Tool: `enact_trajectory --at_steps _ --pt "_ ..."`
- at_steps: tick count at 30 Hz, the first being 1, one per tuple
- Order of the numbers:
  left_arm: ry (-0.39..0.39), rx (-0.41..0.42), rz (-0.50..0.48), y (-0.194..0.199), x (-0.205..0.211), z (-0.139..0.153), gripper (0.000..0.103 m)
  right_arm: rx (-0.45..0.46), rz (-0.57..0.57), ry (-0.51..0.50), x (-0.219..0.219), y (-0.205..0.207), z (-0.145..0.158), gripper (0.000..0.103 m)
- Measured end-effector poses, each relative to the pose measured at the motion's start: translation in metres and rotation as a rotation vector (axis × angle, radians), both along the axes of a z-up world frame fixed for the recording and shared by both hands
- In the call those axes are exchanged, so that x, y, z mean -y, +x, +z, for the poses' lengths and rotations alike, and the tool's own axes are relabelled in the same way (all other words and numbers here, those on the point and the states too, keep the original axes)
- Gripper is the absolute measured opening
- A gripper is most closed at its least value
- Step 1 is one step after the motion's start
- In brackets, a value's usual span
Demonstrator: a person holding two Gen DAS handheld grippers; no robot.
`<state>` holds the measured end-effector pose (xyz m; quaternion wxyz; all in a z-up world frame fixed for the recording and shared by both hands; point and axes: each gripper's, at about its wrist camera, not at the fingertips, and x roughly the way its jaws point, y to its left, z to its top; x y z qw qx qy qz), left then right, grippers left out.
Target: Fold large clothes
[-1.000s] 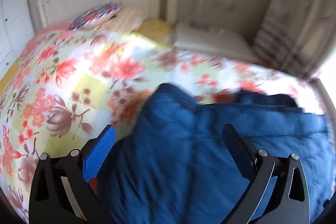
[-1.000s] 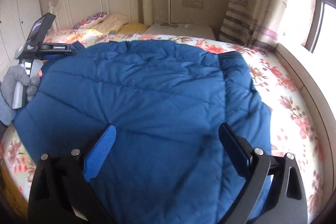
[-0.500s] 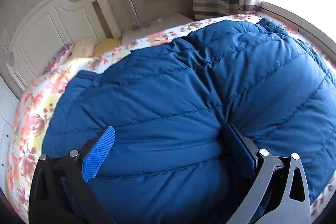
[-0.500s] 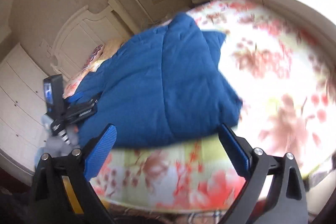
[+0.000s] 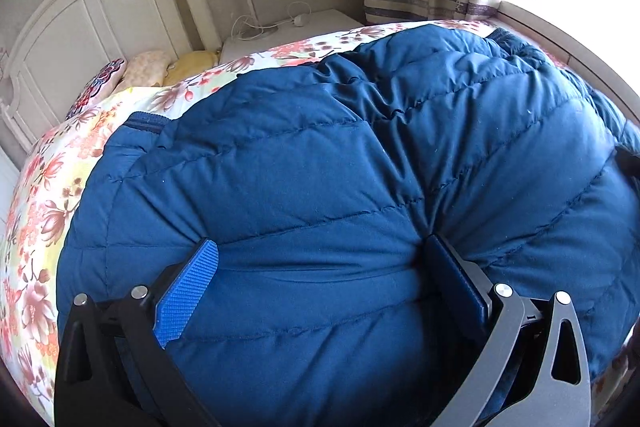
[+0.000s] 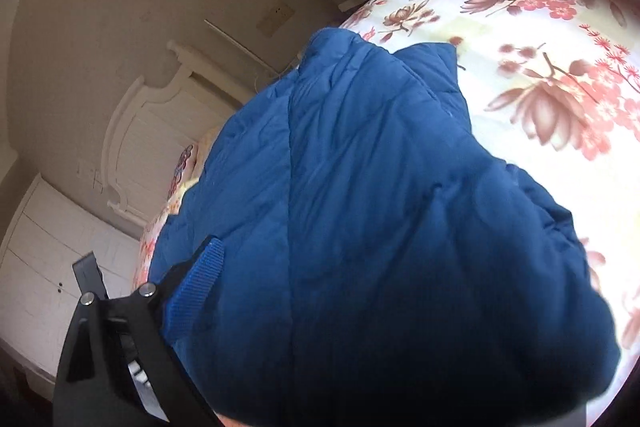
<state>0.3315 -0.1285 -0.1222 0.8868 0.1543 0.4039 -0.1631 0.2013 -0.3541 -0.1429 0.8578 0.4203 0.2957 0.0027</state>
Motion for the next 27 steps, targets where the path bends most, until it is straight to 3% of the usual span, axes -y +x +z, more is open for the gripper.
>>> enact_trajectory --at_steps 1,2,3,4,6,9,11,14,15,16,21,24,27 --pt "0.006 -0.02 0.001 0.002 0.0 0.003 0.099 0.0 -0.025 -0.001 0.0 0.003 -0.002 0.072" --pt "0.006 -0.045 -0.001 0.005 0.0 0.007 0.099 0.023 -0.033 0.01 0.003 0.002 -0.003 0.046" --pt "-0.003 -0.076 -0.003 0.009 0.0 0.014 0.099 0.059 -0.034 0.025 0.007 -0.003 -0.002 0.036" --pt "-0.038 -0.095 -0.011 0.014 -0.001 0.026 0.099 0.076 -0.031 0.02 0.007 -0.006 0.0 0.033" --pt "-0.064 -0.047 0.007 0.025 -0.001 0.049 0.099 0.107 -0.02 -0.027 0.004 -0.016 0.007 0.029" --pt "-0.024 0.056 0.092 0.062 0.007 0.072 0.099 0.151 -0.012 -0.047 0.003 -0.028 0.013 0.029" --pt "0.072 0.076 0.157 0.1 0.02 0.064 0.099 0.165 -0.007 -0.062 0.003 -0.029 0.018 0.029" --pt "0.224 0.003 0.229 0.153 0.034 0.018 0.099 0.18 0.003 -0.084 0.007 -0.037 0.026 0.029" --pt "0.217 -0.043 0.23 0.163 0.035 0.001 0.099 0.186 0.008 -0.099 0.006 -0.04 0.03 0.029" --pt "0.198 -0.026 0.237 0.164 0.032 0.003 0.099 0.191 0.014 -0.118 0.004 -0.042 0.034 0.029" --pt "0.113 0.053 0.206 0.118 0.016 0.031 0.099 0.198 0.03 -0.18 -0.001 -0.039 0.044 0.029" --pt "0.079 0.152 0.182 0.047 0.001 0.052 0.099 0.195 0.027 -0.207 -0.004 -0.035 0.046 0.029" --pt "0.103 0.164 0.136 -0.026 -0.007 0.031 0.099 0.206 0.018 -0.23 -0.007 -0.033 0.052 0.029"
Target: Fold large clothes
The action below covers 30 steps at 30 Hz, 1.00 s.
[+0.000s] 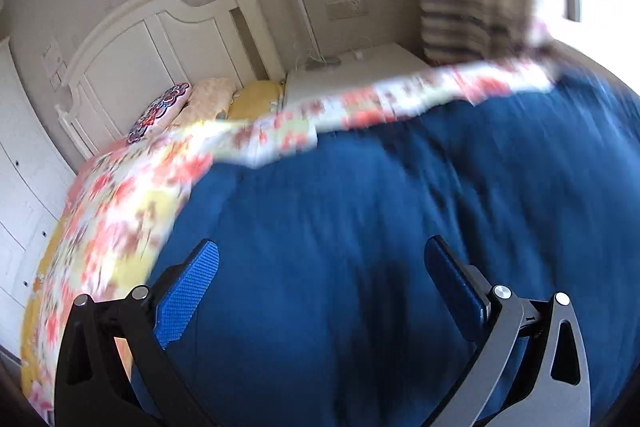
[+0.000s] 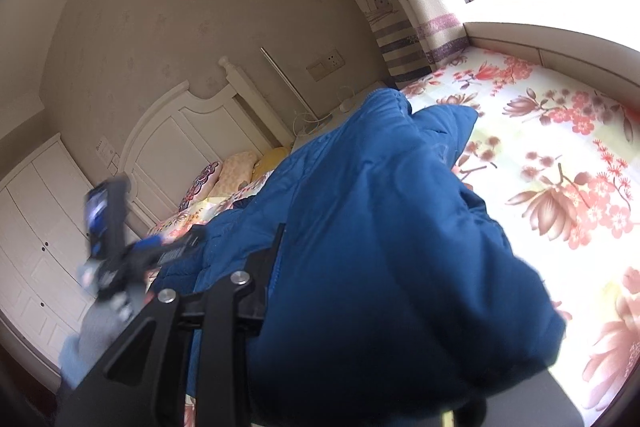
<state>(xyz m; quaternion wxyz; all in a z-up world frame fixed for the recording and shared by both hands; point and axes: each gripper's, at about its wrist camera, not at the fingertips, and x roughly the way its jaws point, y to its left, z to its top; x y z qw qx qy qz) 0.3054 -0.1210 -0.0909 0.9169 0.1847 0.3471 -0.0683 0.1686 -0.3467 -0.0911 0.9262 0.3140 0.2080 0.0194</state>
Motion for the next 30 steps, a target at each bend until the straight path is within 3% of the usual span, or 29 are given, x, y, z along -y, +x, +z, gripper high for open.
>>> enact_trajectory --at_steps 3,6,8,12,13,16,18,20,22,26,30 --pt "0.015 0.02 -0.063 -0.047 -0.002 -0.023 0.099 0.028 -0.017 -0.037 -0.009 0.002 0.012 0.029" --pt "-0.048 -0.065 -0.14 -0.054 -0.025 -0.011 0.099 0.056 -0.021 -0.188 -0.04 0.009 0.038 0.029" --pt "-0.229 -0.121 -0.12 -0.043 -0.07 0.012 0.099 0.093 -0.005 -0.318 -0.067 0.014 0.061 0.029" --pt "-0.667 -0.176 -0.08 -0.007 -0.179 0.05 0.099 0.184 0.107 -0.654 -0.152 0.029 0.106 0.028" --pt "-0.836 -0.209 -0.107 0.007 -0.21 0.054 0.099 0.198 0.144 -0.743 -0.178 0.033 0.112 0.028" --pt "-1.118 -0.296 -0.152 0.042 -0.262 0.046 0.099 0.194 0.312 -1.039 -0.27 0.047 0.105 0.028" --pt "-1.205 -0.373 -0.115 0.064 -0.277 0.028 0.099 0.159 0.457 -1.217 -0.329 0.055 0.074 0.029" --pt "-1.248 -0.445 -0.118 0.076 -0.277 0.01 0.099 0.126 0.579 -1.332 -0.367 0.057 0.035 0.029" --pt "-1.25 -0.519 -0.1 0.085 -0.27 -0.009 0.099 0.132 0.622 -1.391 -0.386 0.052 0.007 0.029" --pt "-1.21 -0.541 -0.13 0.099 -0.253 -0.014 0.099 0.15 0.583 -1.36 -0.38 0.05 0.01 0.029" --pt "-1.123 -0.504 -0.202 0.108 -0.231 0.018 0.099 0.17 0.587 -1.45 -0.387 0.045 0.006 0.029"
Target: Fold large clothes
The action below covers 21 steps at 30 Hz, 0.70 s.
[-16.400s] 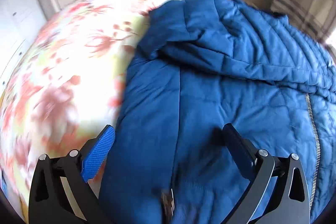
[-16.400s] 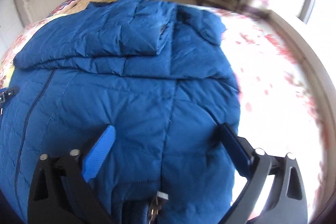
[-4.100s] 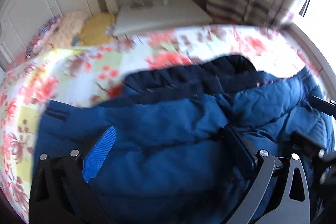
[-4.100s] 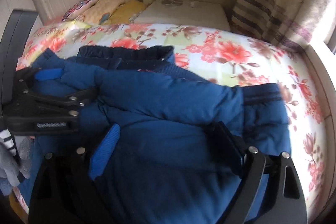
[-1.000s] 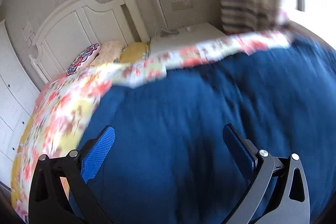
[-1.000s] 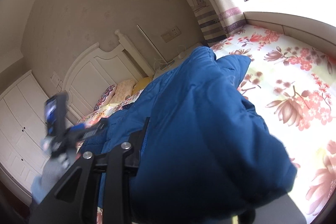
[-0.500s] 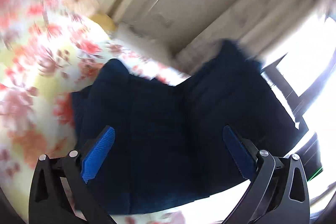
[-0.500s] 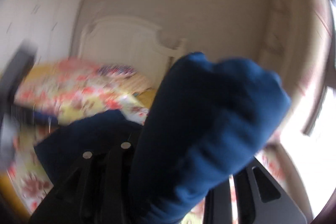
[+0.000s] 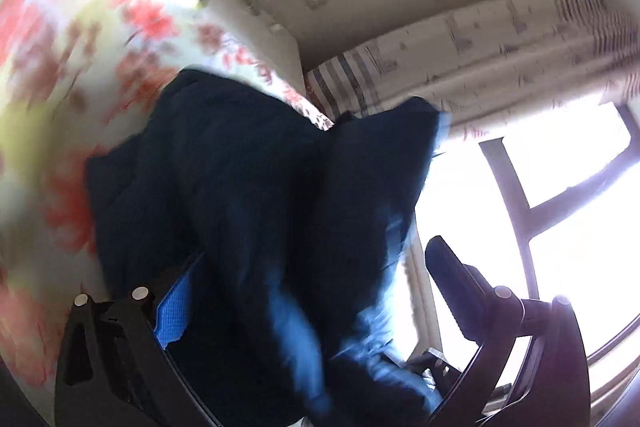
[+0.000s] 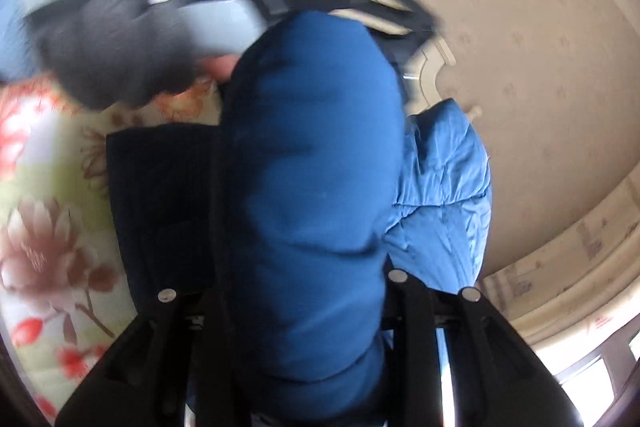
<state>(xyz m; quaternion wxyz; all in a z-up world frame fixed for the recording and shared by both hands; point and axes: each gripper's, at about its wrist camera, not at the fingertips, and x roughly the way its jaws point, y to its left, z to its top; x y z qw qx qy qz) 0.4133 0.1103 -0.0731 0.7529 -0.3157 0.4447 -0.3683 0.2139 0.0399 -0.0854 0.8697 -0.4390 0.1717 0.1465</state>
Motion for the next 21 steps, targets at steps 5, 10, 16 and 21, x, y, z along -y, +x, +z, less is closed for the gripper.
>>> enact_trajectory --at_steps 5,10,16,21 --pt "0.454 0.062 -0.121 0.019 0.07 0.025 0.099 0.039 0.0 -0.033 -0.003 -0.003 -0.007 0.029" --pt "0.478 -0.053 -0.153 0.059 0.097 0.022 0.094 0.077 0.018 -0.064 -0.006 -0.009 -0.017 0.03" --pt "0.507 0.052 -0.139 0.039 0.099 0.029 0.056 0.068 0.072 0.02 0.012 -0.039 -0.013 0.078" --pt "0.481 0.076 -0.129 0.037 0.093 0.023 0.053 0.048 -0.079 0.272 0.08 -0.066 0.002 0.085"
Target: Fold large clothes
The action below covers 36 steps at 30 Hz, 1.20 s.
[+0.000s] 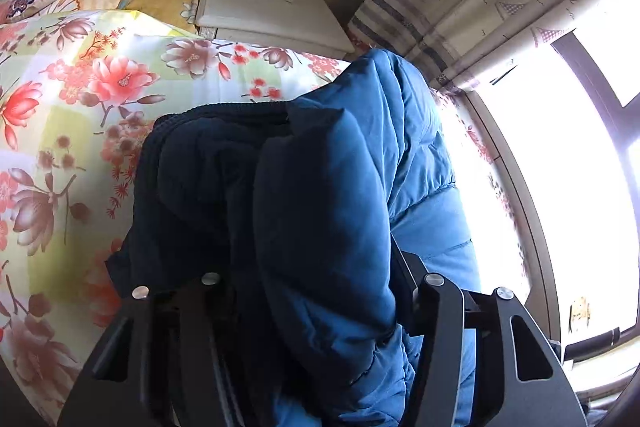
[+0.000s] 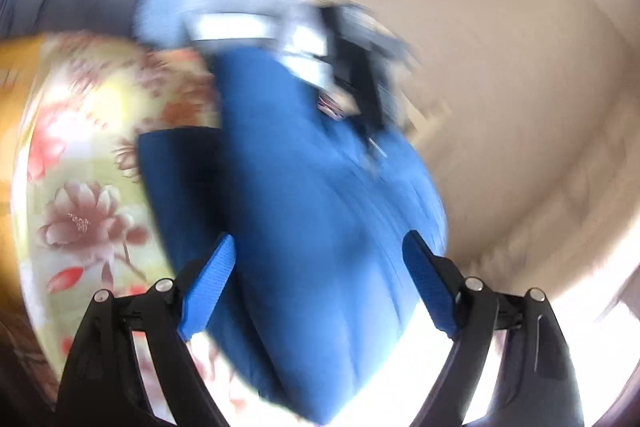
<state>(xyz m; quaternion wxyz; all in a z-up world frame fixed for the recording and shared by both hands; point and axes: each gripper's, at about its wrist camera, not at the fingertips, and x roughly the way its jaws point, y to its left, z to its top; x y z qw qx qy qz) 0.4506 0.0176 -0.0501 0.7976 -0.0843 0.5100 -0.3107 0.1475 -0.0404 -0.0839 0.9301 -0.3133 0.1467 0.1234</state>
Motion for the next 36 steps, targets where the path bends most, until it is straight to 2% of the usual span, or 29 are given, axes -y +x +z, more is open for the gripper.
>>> enact_trajectory --at_steps 2,4,6,8,10,13,15,16,18,19,20,21,22,23,24,25,27,29,33,35,36 --pt "0.006 0.007 -0.003 -0.004 -0.002 0.001 0.052 -0.082 -0.097 0.148 0.036 -0.001 -0.005 0.085" --pt "0.012 0.015 -0.003 -0.004 -0.002 0.002 0.051 -0.118 -0.15 0.164 0.047 -0.003 -0.012 0.085" --pt "0.015 0.024 0.002 -0.012 -0.003 0.008 0.049 -0.13 -0.158 0.149 0.041 -0.004 -0.014 0.085" --pt "0.016 0.053 0.011 -0.018 -0.003 0.016 0.041 -0.123 -0.161 0.109 0.032 0.0 -0.018 0.085" --pt "0.029 0.114 0.01 -0.031 0.0 0.034 0.035 -0.131 -0.236 -0.012 0.021 0.013 -0.034 0.086" --pt "0.039 0.239 -0.004 -0.058 0.001 0.069 0.027 -0.147 -0.258 -0.066 0.015 0.009 -0.049 0.088" --pt "0.036 0.317 -0.013 -0.07 -0.01 0.083 0.026 -0.141 -0.262 -0.094 0.009 0.007 -0.046 0.085" --pt "0.03 0.318 -0.017 -0.066 -0.02 0.079 0.026 -0.146 -0.264 -0.092 0.008 0.006 -0.045 0.085" --pt "0.049 0.247 0.027 -0.046 -0.035 0.048 0.026 -0.191 -0.267 -0.055 0.013 0.006 -0.051 0.085" --pt "0.103 0.205 0.043 -0.034 -0.037 0.022 0.026 -0.209 -0.264 -0.028 0.015 0.009 -0.053 0.085" --pt "0.121 0.198 0.042 -0.028 -0.041 0.003 0.029 -0.226 -0.258 -0.015 0.015 0.012 -0.054 0.085" --pt "0.067 0.201 0.045 -0.024 -0.052 -0.01 0.029 -0.228 -0.247 -0.016 0.013 0.013 -0.053 0.085" --pt "0.009 0.18 0.056 -0.022 -0.062 -0.014 0.029 -0.232 -0.232 -0.012 0.012 0.012 -0.05 0.084" --pt "-0.052 0.157 0.069 -0.02 -0.071 -0.018 0.029 -0.248 -0.196 0.006 0.014 0.01 -0.045 0.078" --pt "-0.078 0.152 0.073 -0.02 -0.076 -0.02 0.029 -0.272 -0.154 0.032 0.019 0.009 -0.038 0.073" --pt "-0.083 0.157 0.073 -0.023 -0.077 -0.022 0.03 -0.285 -0.107 0.072 0.024 0.003 -0.031 0.072" --pt "-0.069 0.173 0.071 -0.026 -0.074 -0.023 0.03 -0.296 0.007 0.249 0.038 -0.014 -0.005 0.072" --pt "-0.063 0.179 0.073 -0.026 -0.072 -0.022 0.03 -0.278 0.069 0.388 0.043 -0.016 0.022 0.072" --pt "-0.062 0.176 0.088 -0.027 -0.077 -0.02 0.037 -0.195 0.122 0.463 0.017 0.013 0.058 0.073" --pt "-0.047 0.18 0.086 -0.033 -0.08 -0.016 0.045 -0.188 0.133 0.457 -0.011 0.033 0.057 0.074" --pt "-0.031 0.183 0.097 -0.036 -0.085 -0.01 0.048 -0.224 0.143 0.42 -0.02 0.047 0.05 0.075"
